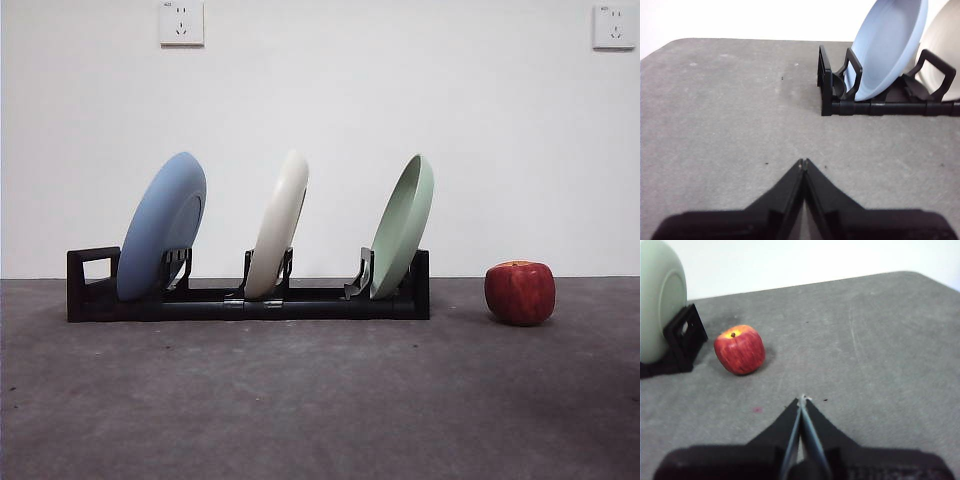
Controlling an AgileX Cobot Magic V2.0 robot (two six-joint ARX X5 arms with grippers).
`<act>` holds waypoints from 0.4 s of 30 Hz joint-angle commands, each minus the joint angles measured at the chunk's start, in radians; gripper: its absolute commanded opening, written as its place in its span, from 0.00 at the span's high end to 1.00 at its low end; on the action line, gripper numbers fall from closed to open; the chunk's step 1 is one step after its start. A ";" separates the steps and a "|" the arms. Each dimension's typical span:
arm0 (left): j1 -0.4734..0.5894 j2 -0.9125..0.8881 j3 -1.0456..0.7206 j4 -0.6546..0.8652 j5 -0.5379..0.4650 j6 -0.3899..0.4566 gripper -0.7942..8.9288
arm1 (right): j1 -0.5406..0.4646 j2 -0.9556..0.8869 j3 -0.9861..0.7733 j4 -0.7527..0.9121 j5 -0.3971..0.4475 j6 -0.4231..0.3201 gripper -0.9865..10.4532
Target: Take the yellow plate from the plate rack,put the plate on the table,take the apple from the table,put the apple in the plate
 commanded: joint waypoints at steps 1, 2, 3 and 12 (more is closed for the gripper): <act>-0.002 0.000 -0.009 0.016 0.058 -0.039 0.92 | 0.000 -0.001 -0.008 0.004 -0.003 0.135 0.91; -0.002 0.000 -0.008 0.017 0.074 -0.039 0.92 | 0.000 -0.001 -0.007 0.005 -0.003 0.169 0.91; -0.002 0.000 -0.006 0.016 0.090 -0.040 0.92 | 0.000 -0.001 -0.005 0.006 -0.003 0.202 0.92; -0.002 0.013 0.109 0.016 0.145 -0.040 0.92 | 0.000 0.004 0.121 0.039 -0.002 0.309 0.92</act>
